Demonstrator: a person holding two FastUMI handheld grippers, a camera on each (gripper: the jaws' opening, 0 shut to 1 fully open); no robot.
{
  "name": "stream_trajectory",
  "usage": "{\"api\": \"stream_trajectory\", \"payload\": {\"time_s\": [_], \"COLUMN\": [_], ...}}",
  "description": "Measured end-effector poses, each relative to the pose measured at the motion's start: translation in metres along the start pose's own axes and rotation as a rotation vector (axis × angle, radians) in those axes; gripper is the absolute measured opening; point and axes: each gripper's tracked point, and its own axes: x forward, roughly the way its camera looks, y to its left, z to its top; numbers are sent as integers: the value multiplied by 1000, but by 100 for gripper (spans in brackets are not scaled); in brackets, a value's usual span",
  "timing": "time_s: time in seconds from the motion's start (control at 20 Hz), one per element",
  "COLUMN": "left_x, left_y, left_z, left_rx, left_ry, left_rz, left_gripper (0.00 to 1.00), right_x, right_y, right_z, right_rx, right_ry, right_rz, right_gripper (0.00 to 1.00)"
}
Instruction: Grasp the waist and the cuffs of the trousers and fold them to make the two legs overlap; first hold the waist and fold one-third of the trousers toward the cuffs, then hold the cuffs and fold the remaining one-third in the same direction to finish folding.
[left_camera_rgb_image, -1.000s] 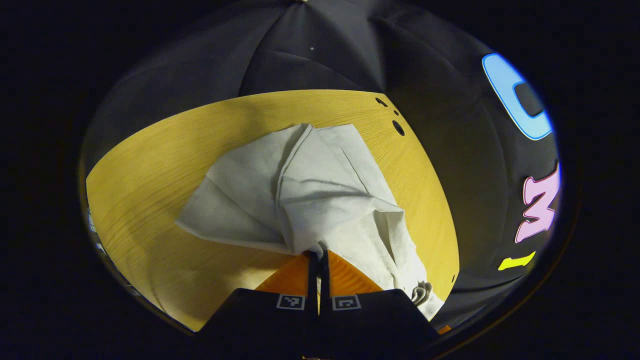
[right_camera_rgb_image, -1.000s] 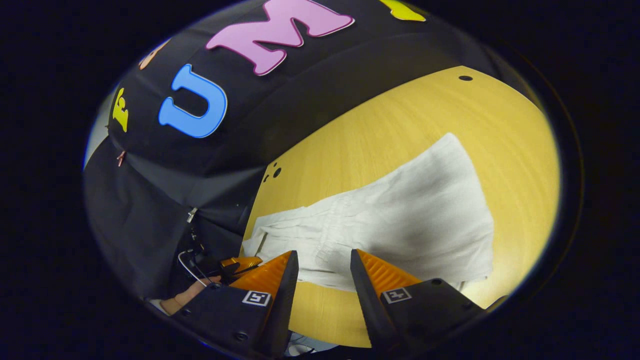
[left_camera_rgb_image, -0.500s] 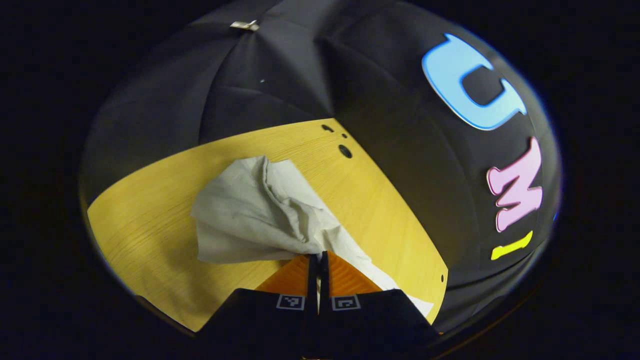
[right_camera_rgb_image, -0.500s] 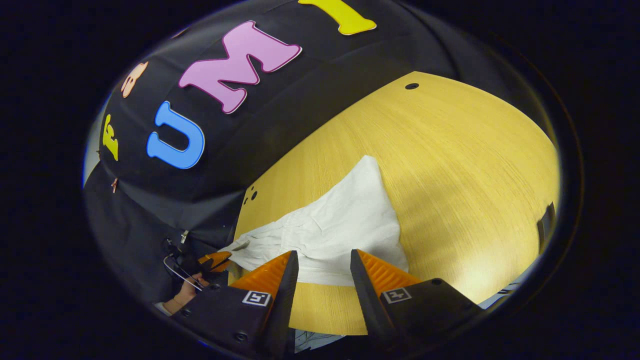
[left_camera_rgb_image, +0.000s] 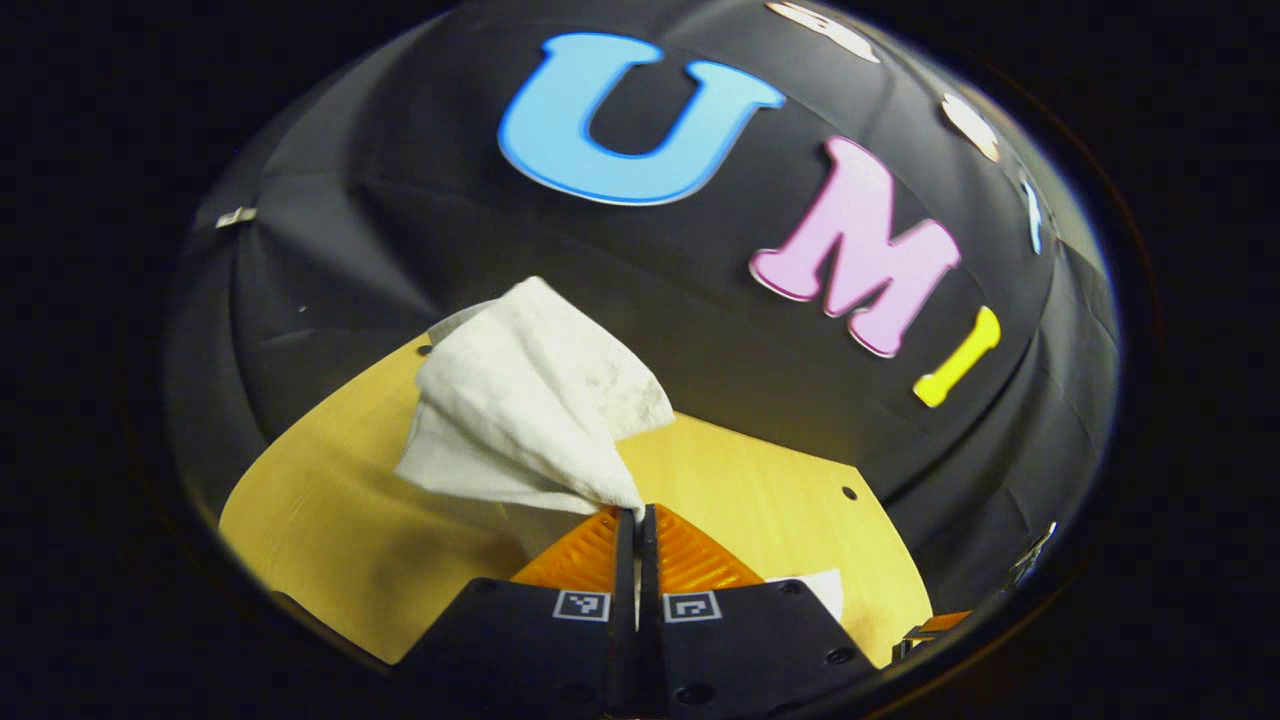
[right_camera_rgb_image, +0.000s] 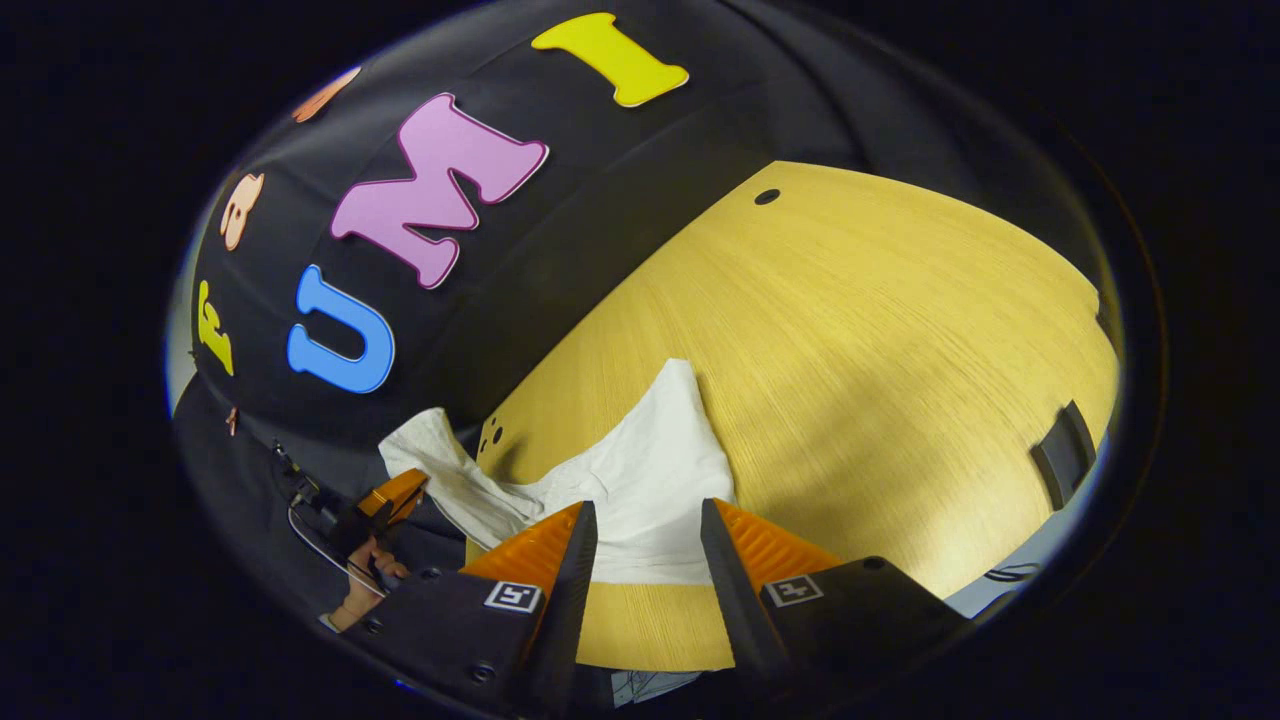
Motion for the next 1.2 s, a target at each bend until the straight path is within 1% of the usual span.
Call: {"api": "stream_trajectory", "payload": {"time_s": [0.1,0.25,0.5,0.75,0.95,1.05,1.2], "left_x": [5,10,13,1,-16,-19,-18], "left_y": [-36,-81,-129,-134,-122,-117,-114], "left_z": [-12,-47,-123,-194,-238,-256,-271], "left_rx": [98,240,443,661,854,941,1016], "left_ry": [22,73,199,309,349,358,376], "left_rz": [-49,-133,-242,-306,-346,-384,-449], "left_gripper": [5,5,5,5,5,5,5], "right_x": [-6,-16,-30,-36,-32,-30,-23], "right_y": [-10,-24,-47,-59,-62,-60,-56], "right_z": [4,9,15,22,21,20,15], "right_rx": [17,45,89,115,117,111,104], "right_ry": [-16,-38,-70,-86,-73,-65,-36], "right_rz": [-13,-38,-76,-100,-108,-108,-103], "right_gripper": [66,66,66,66,66,66,66]}}
